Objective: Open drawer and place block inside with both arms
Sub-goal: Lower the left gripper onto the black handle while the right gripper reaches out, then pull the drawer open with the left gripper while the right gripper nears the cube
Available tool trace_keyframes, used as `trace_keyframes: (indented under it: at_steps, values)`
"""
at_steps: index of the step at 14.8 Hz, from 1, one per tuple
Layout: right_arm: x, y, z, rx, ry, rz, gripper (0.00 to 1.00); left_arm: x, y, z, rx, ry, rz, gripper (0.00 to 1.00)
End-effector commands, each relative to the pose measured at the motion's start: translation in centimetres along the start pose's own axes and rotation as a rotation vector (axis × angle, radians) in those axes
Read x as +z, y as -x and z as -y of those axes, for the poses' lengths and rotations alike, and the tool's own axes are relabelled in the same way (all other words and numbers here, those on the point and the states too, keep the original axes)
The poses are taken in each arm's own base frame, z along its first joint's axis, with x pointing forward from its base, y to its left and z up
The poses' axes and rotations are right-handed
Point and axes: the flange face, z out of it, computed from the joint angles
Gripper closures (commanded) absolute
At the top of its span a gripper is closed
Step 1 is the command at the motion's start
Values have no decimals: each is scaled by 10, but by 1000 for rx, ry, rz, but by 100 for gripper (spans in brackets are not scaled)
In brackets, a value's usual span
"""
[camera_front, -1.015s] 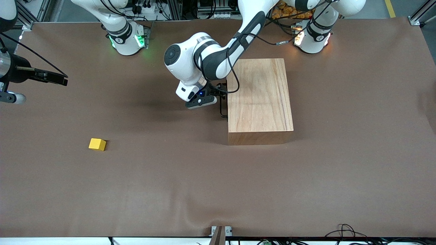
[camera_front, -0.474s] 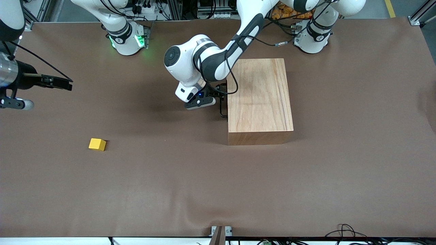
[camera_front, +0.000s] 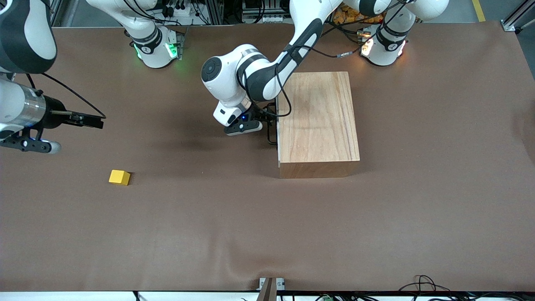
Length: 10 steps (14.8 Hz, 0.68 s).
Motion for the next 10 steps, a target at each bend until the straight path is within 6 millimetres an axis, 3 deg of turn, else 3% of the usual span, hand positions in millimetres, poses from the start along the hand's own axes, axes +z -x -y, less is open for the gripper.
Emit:
trace_keyframes:
  at_steps: [1, 5, 8, 10]
  values:
    - [18, -19, 15, 18, 9, -10, 0, -8, -1, -10, 16, 43, -40, 0]
    - [35, -35, 11, 74, -2, -25, 0, -12, 5, -18, 28, 79, -47, 0]
    - [80, -44, -11, 101, -8, -16, 0, -20, 6, -23, 32, 126, -68, 0]
    - [99, -47, -11, 94, -17, -61, 0, -23, 8, -28, 38, 156, -78, 0]
